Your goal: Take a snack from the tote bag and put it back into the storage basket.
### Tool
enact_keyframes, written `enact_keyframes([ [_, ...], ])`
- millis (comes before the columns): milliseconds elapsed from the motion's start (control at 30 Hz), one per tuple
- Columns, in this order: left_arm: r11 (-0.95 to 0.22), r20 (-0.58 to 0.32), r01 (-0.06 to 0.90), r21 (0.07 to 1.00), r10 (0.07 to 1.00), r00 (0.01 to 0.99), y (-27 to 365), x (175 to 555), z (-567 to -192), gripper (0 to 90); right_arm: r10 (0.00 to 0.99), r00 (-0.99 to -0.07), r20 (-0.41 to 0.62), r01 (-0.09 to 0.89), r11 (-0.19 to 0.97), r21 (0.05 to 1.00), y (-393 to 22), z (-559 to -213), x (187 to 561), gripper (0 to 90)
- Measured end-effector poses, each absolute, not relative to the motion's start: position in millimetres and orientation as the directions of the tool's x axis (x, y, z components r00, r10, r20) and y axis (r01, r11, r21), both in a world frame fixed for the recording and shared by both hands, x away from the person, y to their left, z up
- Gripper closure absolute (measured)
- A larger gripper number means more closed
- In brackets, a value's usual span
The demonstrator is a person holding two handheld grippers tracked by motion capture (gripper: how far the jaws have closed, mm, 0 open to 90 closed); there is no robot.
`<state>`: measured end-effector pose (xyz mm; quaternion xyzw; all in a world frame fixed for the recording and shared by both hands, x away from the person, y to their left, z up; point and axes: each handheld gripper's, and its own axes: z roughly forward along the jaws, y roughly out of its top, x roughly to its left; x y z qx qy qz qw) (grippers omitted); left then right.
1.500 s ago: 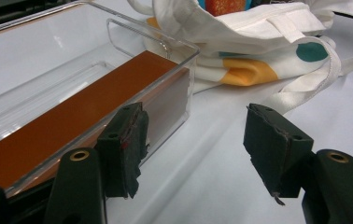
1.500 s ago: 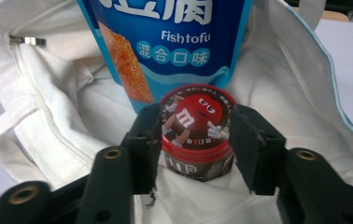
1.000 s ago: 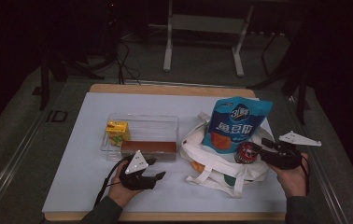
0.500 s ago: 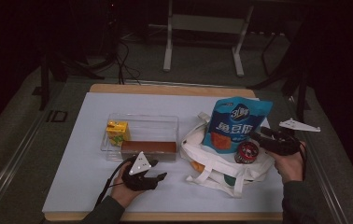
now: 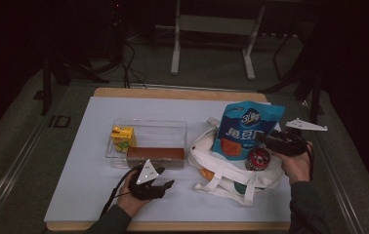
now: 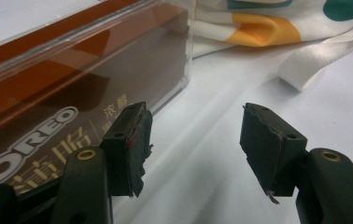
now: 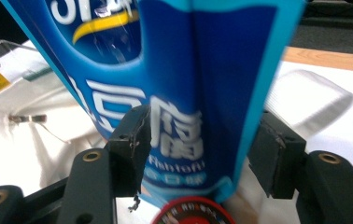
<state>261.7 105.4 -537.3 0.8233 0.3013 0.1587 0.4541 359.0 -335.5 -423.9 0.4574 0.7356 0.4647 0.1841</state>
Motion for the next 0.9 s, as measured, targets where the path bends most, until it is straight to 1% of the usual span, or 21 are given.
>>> enact_keyframes([
  [100,-0.416,-0.004,0.347,0.841,0.636,0.772,103,260,-538,42.0,0.834,-0.526,0.164,0.503,0.150,0.851,-332,-425,365,43.3],
  [200,-0.422,0.003,0.344,0.839,0.636,0.772,103,260,-538,42.3,0.812,-0.543,0.215,0.508,0.114,0.854,-333,-427,371,43.4],
  [267,-0.421,0.000,0.348,0.838,0.637,0.771,103,260,-538,42.3,0.798,-0.556,0.234,0.509,0.103,0.855,-332,-428,373,45.5],
  [333,-0.422,0.000,0.348,0.838,0.636,0.772,103,260,-538,42.3,0.781,-0.572,0.251,0.509,0.097,0.855,-330,-427,375,51.0],
  [400,-0.426,0.004,0.348,0.835,0.637,0.771,102,260,-538,42.3,0.762,-0.594,0.258,0.502,0.101,0.859,-329,-427,377,60.3],
  [500,-0.430,0.009,0.346,0.834,0.637,0.771,102,260,-538,42.3,0.750,-0.613,0.247,0.484,0.109,0.868,-328,-428,377,71.0],
  [533,-0.431,0.009,0.346,0.833,0.636,0.771,101,260,-538,42.3,0.745,-0.621,0.242,0.476,0.113,0.872,-328,-428,376,73.4],
  [733,-0.433,0.007,0.350,0.831,0.637,0.771,101,260,-538,42.4,0.730,-0.643,0.231,0.447,0.113,0.887,-330,-433,374,83.5],
  [900,-0.432,0.004,0.349,0.832,0.633,0.774,101,261,-538,42.3,0.729,-0.636,0.253,0.460,0.095,0.883,-330,-434,373,87.3],
])
